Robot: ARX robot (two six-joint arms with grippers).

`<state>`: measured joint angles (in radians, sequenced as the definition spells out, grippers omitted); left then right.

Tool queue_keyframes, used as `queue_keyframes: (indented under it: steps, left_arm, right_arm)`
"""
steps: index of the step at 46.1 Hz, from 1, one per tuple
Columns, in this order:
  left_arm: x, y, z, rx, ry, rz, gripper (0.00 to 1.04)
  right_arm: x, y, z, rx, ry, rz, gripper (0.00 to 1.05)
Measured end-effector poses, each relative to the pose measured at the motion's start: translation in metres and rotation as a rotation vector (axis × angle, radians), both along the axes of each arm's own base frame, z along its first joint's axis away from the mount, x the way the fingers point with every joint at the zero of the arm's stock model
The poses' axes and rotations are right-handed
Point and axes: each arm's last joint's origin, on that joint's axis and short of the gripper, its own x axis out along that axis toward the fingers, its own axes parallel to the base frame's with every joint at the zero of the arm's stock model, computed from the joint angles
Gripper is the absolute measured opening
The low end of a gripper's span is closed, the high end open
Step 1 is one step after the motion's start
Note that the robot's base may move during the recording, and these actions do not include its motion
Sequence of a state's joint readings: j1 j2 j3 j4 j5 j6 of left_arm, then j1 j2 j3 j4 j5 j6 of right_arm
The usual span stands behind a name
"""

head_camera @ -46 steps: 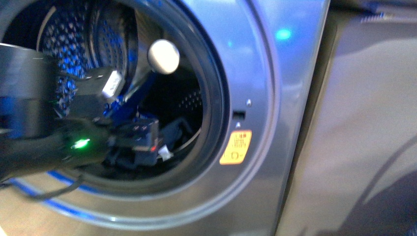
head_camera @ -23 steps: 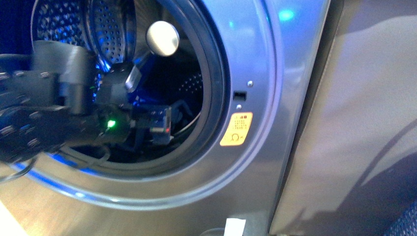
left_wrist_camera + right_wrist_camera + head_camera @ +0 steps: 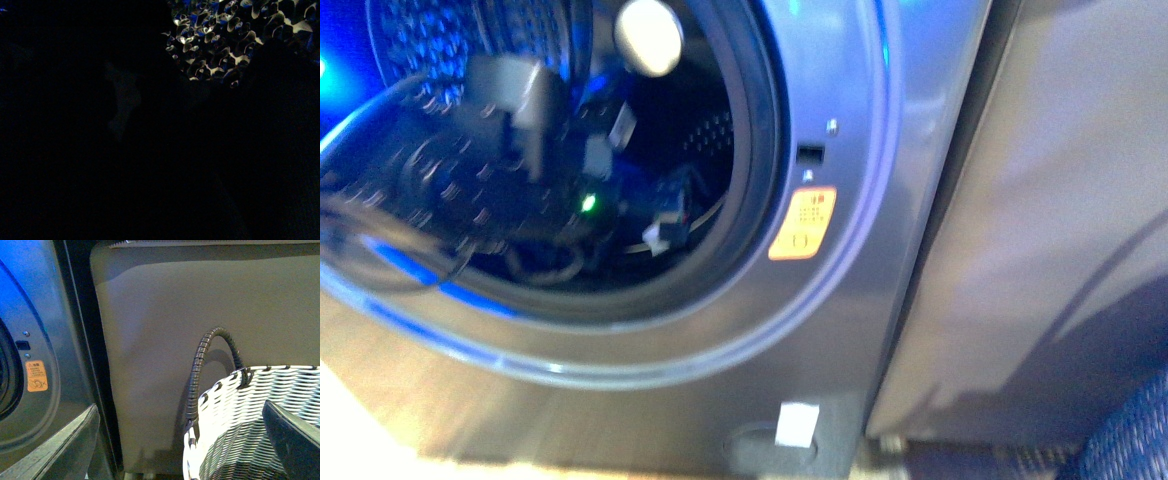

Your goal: Collect clothes from washing machine

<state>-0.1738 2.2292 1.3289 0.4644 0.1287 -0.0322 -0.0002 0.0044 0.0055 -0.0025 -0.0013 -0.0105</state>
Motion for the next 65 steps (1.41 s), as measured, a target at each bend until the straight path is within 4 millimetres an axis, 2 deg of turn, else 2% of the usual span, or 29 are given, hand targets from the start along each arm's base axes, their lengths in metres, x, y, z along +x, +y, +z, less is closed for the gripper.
queue_keyframes:
  steps: [14, 29, 37, 50, 65]
  left_arm:
    - [0.023, -0.002, 0.001, 0.068, -0.008, 0.056, 0.98]
    - [0.058, -0.001, -0.001, 0.141, -0.002, 0.144, 0.98]
    - [0.070, 0.007, -0.011, 0.177, 0.031, 0.203, 0.98]
    - [0.078, 0.022, -0.033, 0.204, 0.092, 0.248, 0.98]
    - [0.085, 0.022, -0.043, 0.175, 0.179, 0.244, 0.98]
  right_arm:
    - [0.000, 0.000, 0.000, 0.000, 0.000, 0.000, 0.97]
    - [0.000, 0.000, 0.000, 0.000, 0.000, 0.000, 0.97]
    - [0.000, 0.000, 0.000, 0.000, 0.000, 0.000, 0.97]
    - [0.000, 0.000, 0.000, 0.000, 0.000, 0.000, 0.97]
    - [0.000, 0.000, 0.000, 0.000, 0.000, 0.000, 0.97]
